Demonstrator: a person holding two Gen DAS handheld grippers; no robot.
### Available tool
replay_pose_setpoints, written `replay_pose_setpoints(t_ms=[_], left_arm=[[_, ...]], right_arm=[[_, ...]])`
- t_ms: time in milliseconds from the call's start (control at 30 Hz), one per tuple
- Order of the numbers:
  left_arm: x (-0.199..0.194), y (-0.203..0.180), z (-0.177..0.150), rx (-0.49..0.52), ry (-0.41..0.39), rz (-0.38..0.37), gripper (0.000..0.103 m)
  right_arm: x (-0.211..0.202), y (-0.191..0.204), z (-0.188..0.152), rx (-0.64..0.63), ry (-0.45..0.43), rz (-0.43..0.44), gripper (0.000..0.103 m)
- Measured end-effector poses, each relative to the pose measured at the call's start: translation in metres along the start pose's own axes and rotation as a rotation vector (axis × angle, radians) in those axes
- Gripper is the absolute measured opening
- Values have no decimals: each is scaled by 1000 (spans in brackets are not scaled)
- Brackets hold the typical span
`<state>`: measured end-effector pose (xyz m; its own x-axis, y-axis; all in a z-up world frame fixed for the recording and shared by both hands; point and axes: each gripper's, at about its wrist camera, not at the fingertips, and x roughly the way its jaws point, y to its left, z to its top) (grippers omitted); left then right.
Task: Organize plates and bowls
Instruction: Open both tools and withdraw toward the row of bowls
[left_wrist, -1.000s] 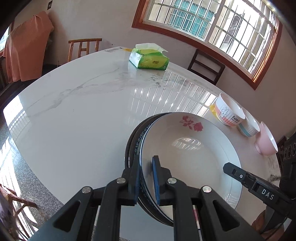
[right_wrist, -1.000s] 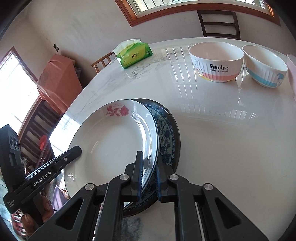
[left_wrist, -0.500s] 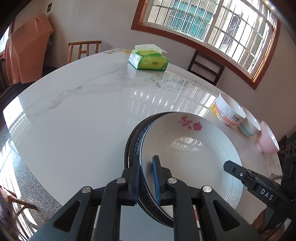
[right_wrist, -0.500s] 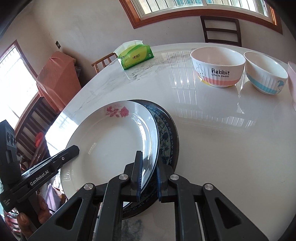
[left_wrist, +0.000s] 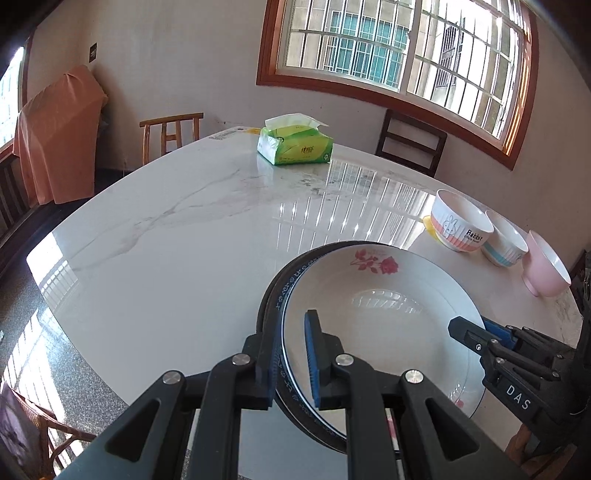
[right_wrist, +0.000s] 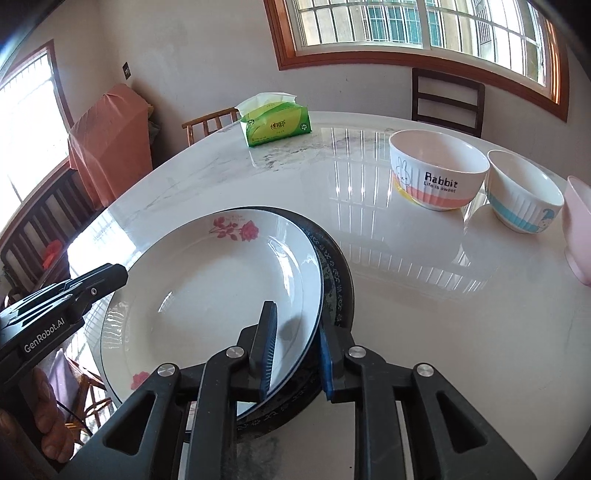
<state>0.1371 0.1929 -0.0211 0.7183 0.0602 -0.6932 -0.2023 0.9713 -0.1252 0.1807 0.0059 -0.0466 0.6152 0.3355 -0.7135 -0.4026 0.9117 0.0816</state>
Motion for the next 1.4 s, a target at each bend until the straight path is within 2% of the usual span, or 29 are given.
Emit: replay_pose_setpoints(t_ms=[100,200,267,433,500,567,700,800,933,1000,1033,1167,1233,1400], left_arm=[[-5,-7,-2,24,-15,3,16],[-13,-17,-4,57,-47,14,28],[-20,-25,-5,80,-77,33,41],[-33,-52,-8,146,-111,25,45],[-36,-65,-10,166,-108,16,50],[-40,-79,-14,185,-113,0,62],[-49,-108,-20,202,-131,9,64],[-59,-133,-24,216,-165,21,79],[-78,-166,-34,271,-255,-15,80],[-83,-185,-38,314,-270,-30,80],[-86,-195,-40,332,-277,-36,80],[-98,-229,-50,389,-352,-112,80],[-102,-247,-55,420,-396,-112,80],[-97,-284,-55,458,-390,-151,80]], right_arm=[[-18,-2,0,-37,-102,-74,31],[-36,-16,2,-13,-159,-100,31],[-47,-29,1,5,-180,-126,31],[-71,-77,-15,53,-198,-233,33],[-79,-104,-23,92,-197,-275,33],[-87,-132,-32,126,-191,-328,34],[-106,-183,-52,177,-202,-455,37],[-116,-219,-65,245,-196,-482,38],[-132,-254,-77,342,-213,-465,44],[-136,-266,-81,387,-226,-434,56],[-137,-271,-83,415,-233,-414,58],[-139,-289,-90,509,-247,-348,58],[-138,-289,-90,512,-251,-331,58],[-135,-289,-89,503,-243,-307,58]])
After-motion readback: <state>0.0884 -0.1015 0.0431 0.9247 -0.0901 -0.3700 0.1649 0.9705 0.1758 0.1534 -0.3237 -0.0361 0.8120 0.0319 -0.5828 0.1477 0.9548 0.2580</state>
